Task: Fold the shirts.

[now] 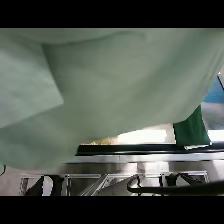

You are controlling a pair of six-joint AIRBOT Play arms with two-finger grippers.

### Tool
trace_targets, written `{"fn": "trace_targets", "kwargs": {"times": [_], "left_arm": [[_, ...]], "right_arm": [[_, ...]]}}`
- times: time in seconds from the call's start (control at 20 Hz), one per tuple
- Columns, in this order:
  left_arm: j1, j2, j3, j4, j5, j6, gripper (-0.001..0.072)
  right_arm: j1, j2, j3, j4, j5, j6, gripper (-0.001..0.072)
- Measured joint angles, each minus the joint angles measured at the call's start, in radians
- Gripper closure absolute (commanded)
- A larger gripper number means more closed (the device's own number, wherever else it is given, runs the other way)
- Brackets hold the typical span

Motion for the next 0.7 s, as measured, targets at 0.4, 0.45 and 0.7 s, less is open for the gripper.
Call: {"fn": "trace_targets", "kwargs": {"times": [0.4,0.45,0.7], "left_arm": [[-0.330,-0.347,-0.314,0.098,-0.096,0.006,0.0691],[-0.370,-0.422,-0.346,0.118,-0.080,0.004,0.0691],[-0.493,-0.833,-0.303,0.193,-0.008,-0.033,0.0692]], "right_arm": [[0.052,-0.397,-0.129,-0.011,0.174,0.102,0.0697],[0.056,-0.454,-0.155,-0.014,0.174,0.105,0.0698],[0.064,-0.752,-0.213,0.003,0.080,0.109,0.0699]]}}
